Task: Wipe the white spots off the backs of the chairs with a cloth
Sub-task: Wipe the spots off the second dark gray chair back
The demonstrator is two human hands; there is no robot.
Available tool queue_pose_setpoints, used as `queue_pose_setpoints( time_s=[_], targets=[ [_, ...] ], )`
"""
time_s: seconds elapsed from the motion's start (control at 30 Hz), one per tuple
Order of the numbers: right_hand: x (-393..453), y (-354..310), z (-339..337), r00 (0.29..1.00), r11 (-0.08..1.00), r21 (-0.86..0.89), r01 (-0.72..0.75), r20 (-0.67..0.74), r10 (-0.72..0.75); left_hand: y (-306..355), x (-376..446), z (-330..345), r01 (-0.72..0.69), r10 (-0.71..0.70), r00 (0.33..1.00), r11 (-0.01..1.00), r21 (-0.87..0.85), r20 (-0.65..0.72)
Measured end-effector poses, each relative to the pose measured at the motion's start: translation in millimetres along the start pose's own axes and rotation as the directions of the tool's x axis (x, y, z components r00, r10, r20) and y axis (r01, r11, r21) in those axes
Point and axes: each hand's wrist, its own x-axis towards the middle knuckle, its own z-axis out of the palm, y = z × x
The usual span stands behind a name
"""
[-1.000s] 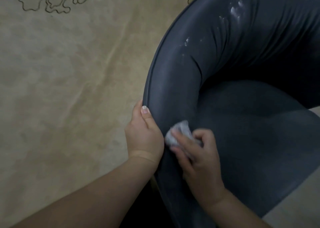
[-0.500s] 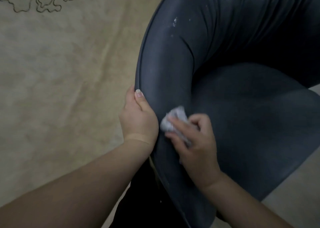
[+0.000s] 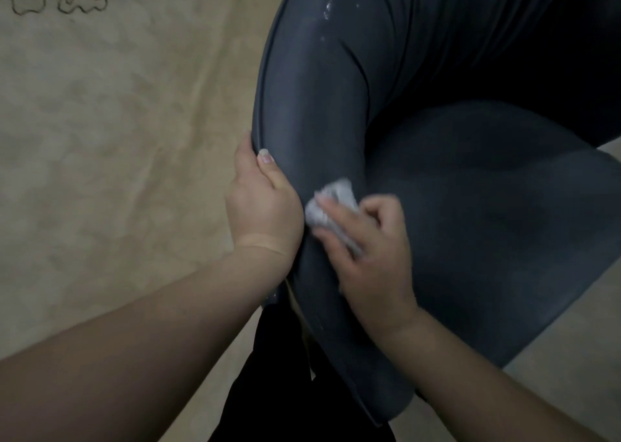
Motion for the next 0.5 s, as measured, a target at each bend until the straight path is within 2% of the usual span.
queue_pose_setpoints(
  time_s=[0.1, 0.3, 0.4, 0.5],
  targets=[
    [20.5, 1.0, 8.2, 0.999, 1.0, 0.02, -0.018, -0.043, 0.019, -1.1, 0.2, 0.3, -0.012, 0.012, 1.0, 1.0, 0.003, 0.009],
    [-25.2, 1.3, -5.5, 1.0, 1.0, 0.001, 0.025, -0.019, -0.025, -0.6, -0.3, 0.6, -0.012, 0.012, 1.0, 1.0, -0.019, 0.001],
    [13.8, -4.3, 7.1, 0.998, 0.998, -0.024, 0.055, -0.014, -0.055, -0.3, 0.7, 0.1, -0.004, 0.004, 1.0, 1.0, -0.018, 0.003],
    [66.9, -4.3, 21.5, 0.995, 0.998, -0.036, 0.056, -0.082, -0.059, -0.9, 0.8, -0.5, 0.004, -0.003, 1.0, 0.999, -0.037, 0.019]
  ],
)
